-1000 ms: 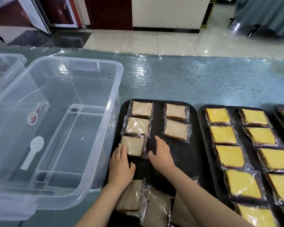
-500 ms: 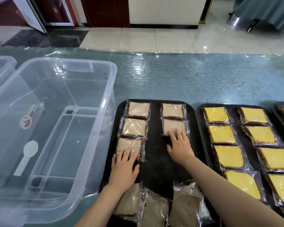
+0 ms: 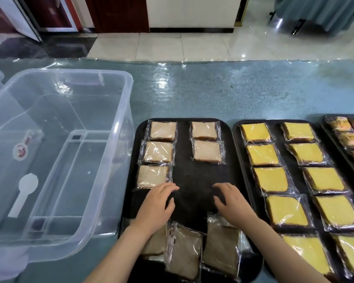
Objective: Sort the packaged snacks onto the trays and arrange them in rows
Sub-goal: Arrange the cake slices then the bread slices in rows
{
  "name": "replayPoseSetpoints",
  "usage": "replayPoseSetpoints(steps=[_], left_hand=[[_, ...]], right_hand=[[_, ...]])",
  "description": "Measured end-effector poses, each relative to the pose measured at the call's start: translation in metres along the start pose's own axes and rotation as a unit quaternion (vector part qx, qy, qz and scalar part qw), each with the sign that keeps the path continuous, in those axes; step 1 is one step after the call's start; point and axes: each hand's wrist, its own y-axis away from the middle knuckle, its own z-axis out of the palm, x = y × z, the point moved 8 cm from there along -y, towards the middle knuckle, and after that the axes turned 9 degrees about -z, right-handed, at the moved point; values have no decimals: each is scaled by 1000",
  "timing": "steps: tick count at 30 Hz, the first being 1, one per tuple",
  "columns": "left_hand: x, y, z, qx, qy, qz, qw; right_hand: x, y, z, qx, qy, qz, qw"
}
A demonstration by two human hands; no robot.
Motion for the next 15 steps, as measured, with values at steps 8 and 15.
replayPoseSetpoints(steps=[8,15], left_hand=[[42,12,49,-142,-34,34,989],[49,28,93,-222,-78,-6,972]], right_hand=[[20,62,-2,11,-12,25,1000],[16,77,-4,20,-37,45,998]])
